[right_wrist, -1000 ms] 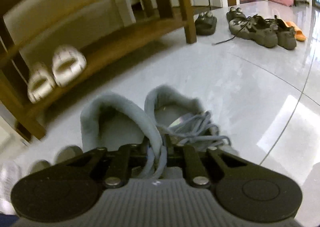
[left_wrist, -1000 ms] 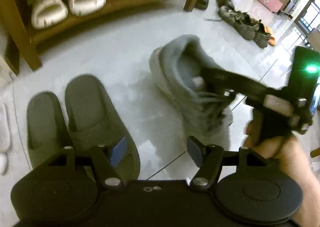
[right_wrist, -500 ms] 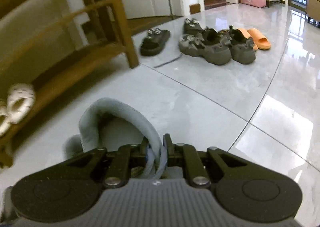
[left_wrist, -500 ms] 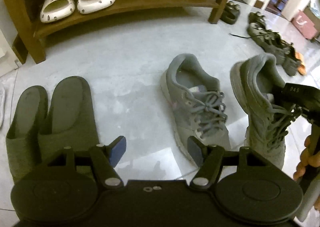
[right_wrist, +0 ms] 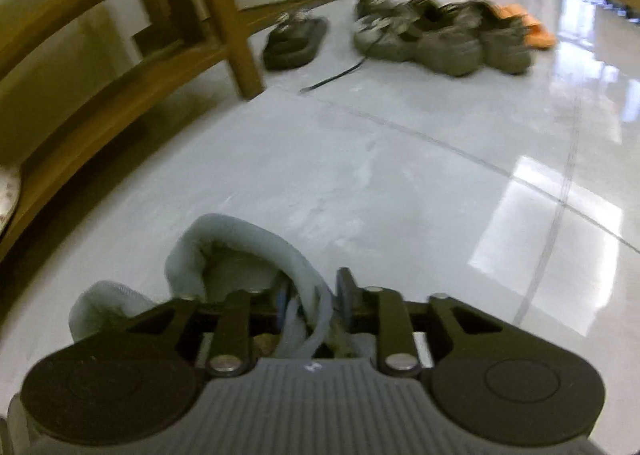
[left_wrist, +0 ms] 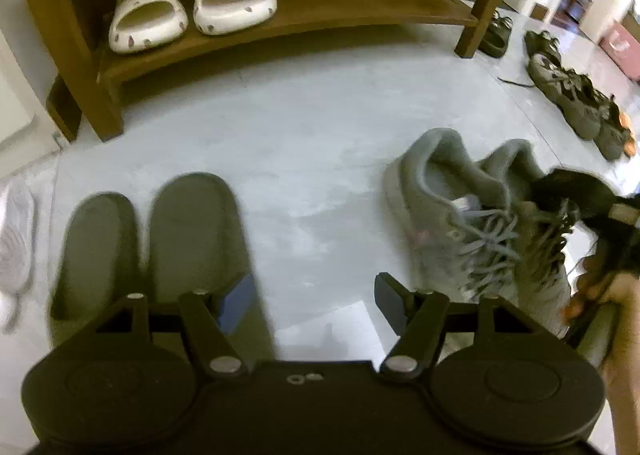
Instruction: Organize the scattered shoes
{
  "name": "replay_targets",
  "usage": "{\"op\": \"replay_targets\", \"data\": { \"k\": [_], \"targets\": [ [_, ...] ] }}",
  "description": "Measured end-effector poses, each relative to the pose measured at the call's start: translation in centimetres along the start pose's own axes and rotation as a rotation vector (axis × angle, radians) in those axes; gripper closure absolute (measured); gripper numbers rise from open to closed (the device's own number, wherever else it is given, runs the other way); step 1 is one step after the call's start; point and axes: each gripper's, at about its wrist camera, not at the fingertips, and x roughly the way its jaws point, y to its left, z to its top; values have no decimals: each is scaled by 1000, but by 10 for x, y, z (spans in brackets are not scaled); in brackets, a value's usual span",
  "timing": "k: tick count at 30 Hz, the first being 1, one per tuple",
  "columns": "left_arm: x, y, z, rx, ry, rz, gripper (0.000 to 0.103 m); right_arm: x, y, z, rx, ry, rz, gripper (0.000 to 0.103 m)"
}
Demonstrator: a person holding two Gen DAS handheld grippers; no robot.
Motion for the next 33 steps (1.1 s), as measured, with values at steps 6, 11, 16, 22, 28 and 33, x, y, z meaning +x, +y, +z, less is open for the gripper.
{"op": "replay_targets", "data": {
  "k": [6, 11, 16, 22, 28, 33],
  "targets": [
    [-36, 101, -8, 210, -96, 176, 35, -141, 32, -28, -92, -481, 111, 17],
    [-38, 219, -45, 125, 6, 291, 34, -192, 116, -68, -255, -258, 480, 13],
    [-27, 315, -79, -51, 73, 346, 34, -225, 242, -153, -523, -104, 615, 13],
    [-16, 369, -106, -159, 69, 342, 34, -237, 351, -246, -763, -34, 657, 13],
    [-4, 385, -122, -180, 91, 296, 34, -221, 402, -297, -859, -60, 597, 13],
    [4, 400, -126, -196, 94, 275, 34, -207, 419, -321, -839, -8, 566, 14]
  ]
}}
